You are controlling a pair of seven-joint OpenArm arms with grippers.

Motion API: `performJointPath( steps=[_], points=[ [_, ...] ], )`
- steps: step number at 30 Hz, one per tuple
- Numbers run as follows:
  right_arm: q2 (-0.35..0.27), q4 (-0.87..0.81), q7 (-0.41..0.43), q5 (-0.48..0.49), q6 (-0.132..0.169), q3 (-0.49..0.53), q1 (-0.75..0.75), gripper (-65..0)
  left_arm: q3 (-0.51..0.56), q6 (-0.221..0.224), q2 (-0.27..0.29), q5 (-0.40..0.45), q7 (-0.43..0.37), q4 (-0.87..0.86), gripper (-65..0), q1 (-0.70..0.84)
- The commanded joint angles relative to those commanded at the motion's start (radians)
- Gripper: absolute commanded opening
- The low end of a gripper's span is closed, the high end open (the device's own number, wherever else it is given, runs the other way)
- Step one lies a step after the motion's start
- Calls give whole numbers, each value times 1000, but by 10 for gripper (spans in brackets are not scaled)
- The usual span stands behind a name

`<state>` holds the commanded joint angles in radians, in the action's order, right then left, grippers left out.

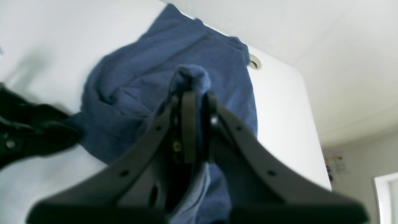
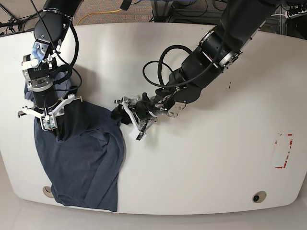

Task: Fold the T-shirt properly
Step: 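Reach the left gripper to the shirt's bunched middle and grasp it, then pull the grasped fabric away from the right gripper, then release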

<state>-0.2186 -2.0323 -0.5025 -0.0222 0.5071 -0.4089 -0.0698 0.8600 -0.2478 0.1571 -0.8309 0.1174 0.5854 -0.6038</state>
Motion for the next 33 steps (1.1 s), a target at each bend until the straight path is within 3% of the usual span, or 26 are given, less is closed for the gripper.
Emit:
performJointPath(
  steps=[3,9,13,19,24,33],
  points=[
    [0,0,0,0,0,0,0,-650,0,58,0,26,-11,0,-649,0],
    [0,0,-3,-2,0,-2,0,-650,-8,57,0,26,-18,29,-650,-6],
    [0,0,-3,-2,0,-6,0,-650,-43,63,-12,26,9,176,-650,20],
    [0,0,-5,-2,0,-6,-2,-650,-180,112,-155,28,167,483,-650,166],
    [0,0,-5,-2,0,-6,-2,-650,-229,112,-258,28,262,720,-650,298],
    [2,2,-5,3,0,2,-2,-650,-221,112,-468,26,292,1019,-650,512]
  ],
)
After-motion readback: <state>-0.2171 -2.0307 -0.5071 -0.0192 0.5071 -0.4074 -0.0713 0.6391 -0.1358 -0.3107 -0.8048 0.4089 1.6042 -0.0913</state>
